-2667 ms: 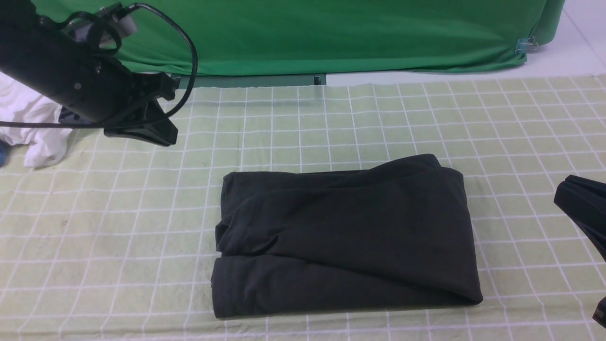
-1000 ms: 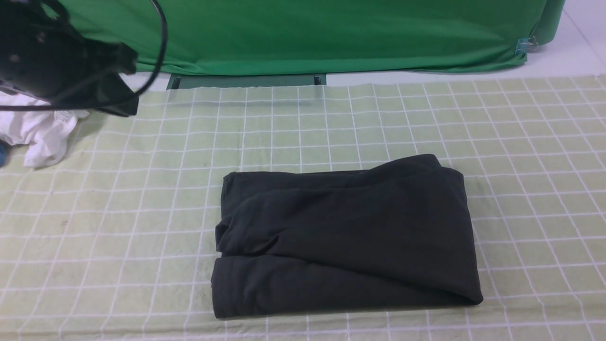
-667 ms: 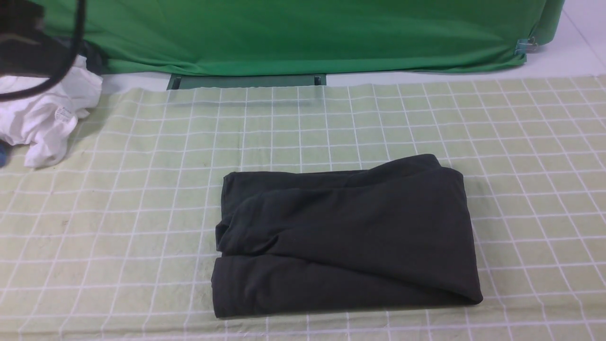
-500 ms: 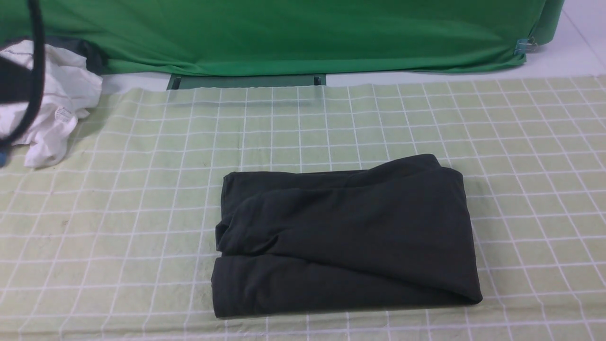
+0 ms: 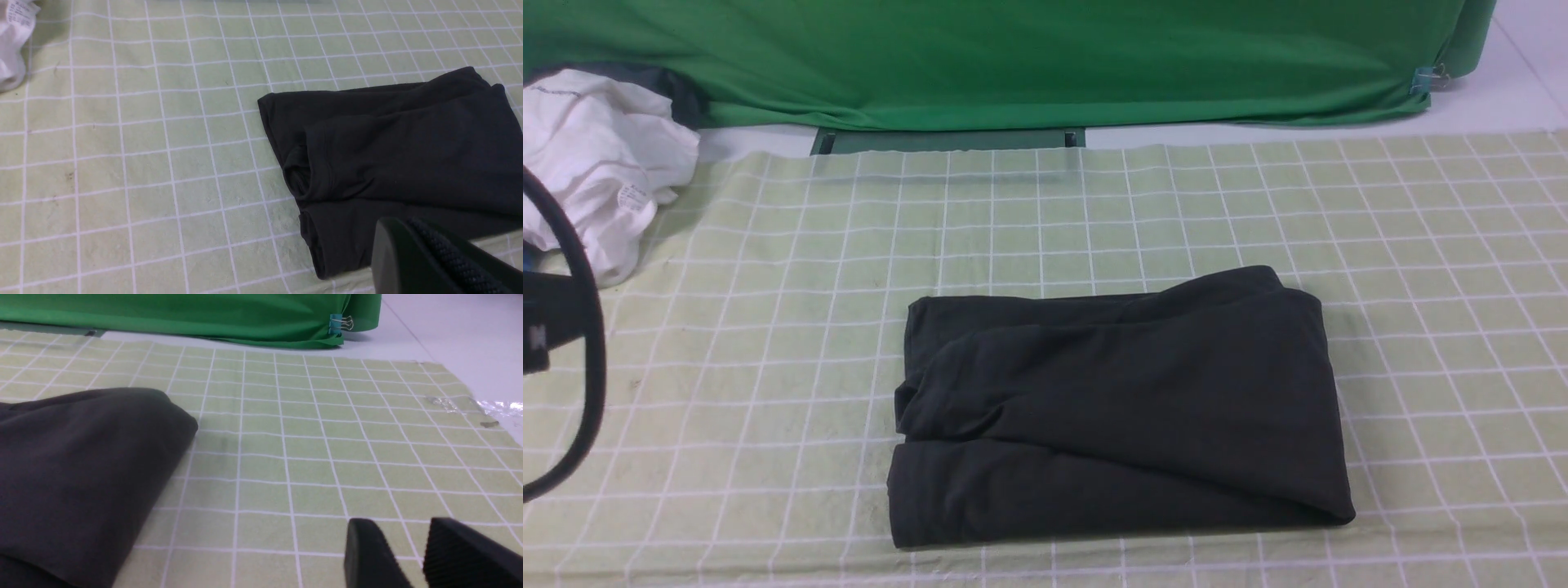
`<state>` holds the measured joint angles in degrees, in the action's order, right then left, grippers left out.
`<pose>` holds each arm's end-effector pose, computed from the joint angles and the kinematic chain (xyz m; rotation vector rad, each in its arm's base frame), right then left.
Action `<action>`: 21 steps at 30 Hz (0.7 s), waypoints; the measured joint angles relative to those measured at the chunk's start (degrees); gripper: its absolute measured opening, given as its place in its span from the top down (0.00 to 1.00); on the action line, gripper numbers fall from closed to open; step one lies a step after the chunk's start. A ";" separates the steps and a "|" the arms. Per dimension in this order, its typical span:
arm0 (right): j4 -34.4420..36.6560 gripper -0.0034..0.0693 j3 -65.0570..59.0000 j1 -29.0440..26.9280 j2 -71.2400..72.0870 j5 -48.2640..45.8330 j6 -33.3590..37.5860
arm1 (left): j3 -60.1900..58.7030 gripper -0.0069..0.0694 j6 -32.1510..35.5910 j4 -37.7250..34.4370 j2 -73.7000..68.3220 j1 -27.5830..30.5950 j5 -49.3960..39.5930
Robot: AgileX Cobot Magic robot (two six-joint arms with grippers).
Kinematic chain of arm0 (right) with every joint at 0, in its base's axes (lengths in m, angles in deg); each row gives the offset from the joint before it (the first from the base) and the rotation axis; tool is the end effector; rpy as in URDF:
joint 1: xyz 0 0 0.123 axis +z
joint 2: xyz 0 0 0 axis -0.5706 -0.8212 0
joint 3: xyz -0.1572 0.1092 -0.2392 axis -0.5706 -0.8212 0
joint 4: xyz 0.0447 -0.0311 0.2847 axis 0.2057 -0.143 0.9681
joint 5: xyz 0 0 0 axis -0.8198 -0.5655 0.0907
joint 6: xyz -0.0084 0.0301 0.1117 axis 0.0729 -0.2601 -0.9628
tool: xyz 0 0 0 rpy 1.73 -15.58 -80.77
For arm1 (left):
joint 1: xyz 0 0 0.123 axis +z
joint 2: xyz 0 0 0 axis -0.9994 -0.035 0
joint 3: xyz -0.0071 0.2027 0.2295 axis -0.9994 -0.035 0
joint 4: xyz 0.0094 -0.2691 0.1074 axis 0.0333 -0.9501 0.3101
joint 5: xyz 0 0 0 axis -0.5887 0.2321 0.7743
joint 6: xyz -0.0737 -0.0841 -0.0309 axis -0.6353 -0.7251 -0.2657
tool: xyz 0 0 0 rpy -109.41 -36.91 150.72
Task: Fold a long-sleeved shirt over a green coffee tablecloth.
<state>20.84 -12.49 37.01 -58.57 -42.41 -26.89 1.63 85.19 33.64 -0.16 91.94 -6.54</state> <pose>0.0973 0.0035 0.1830 -0.0217 1.7385 0.0361 0.1514 -0.0257 0.3972 0.0815 2.2378 -0.3240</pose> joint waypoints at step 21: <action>0.04 0.62 0.00 12.15 0.00 -0.01 0.00 | -2.35 0.89 8.52 -7.99 4.32 0.00 -0.46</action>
<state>20.88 -12.49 49.16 -58.57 -42.42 -26.89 -0.72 93.72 25.65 4.16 91.94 -7.00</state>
